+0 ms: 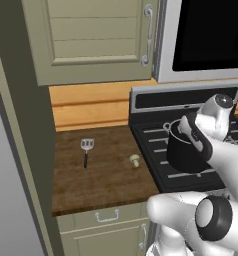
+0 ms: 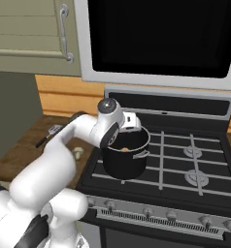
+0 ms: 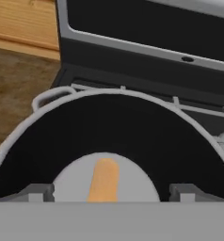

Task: Put the mushroom and squash in the pot. Retrieve the spatula and lightly stir the vegetables in the pot.

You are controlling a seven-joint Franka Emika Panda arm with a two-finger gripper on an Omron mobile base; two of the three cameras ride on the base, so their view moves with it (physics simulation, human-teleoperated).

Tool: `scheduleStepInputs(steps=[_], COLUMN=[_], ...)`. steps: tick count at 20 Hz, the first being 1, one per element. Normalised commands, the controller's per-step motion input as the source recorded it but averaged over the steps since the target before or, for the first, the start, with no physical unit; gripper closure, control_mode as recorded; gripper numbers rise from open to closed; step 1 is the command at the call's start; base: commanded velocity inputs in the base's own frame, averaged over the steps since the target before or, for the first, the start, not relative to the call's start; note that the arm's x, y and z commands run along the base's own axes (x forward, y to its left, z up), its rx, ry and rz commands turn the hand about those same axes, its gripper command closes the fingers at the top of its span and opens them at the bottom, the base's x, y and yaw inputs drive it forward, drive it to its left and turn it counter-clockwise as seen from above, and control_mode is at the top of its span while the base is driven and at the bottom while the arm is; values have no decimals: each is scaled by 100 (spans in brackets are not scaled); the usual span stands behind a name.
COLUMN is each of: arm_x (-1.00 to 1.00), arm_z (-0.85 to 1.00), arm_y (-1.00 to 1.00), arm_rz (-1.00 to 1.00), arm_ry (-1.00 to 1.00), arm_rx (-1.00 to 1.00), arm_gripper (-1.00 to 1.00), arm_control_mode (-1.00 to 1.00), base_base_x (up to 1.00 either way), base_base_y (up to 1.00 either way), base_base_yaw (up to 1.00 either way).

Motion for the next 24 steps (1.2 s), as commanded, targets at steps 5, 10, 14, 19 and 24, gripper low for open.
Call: scheduleStepInputs(steps=[5,10,14,19,24], arm_x=[-82,-96,-63,-30,5], arm_z=[51,19,29,27,-3], arm_y=[3,56,100,100,100], arm_rz=[0,0,-1,-2,-5], arm_ry=[-7,-1,0,0,13], arm_rx=[1,1,0,-1,0], arm_gripper=[-100,-100,-100,-100,-100], arm_control_mode=[-100,-100,-100,-100,-100], base_base_x=[0,0,0,0,0], base_base_y=[0,0,0,0,0], base_base_yaw=[0,0,0,0,0])
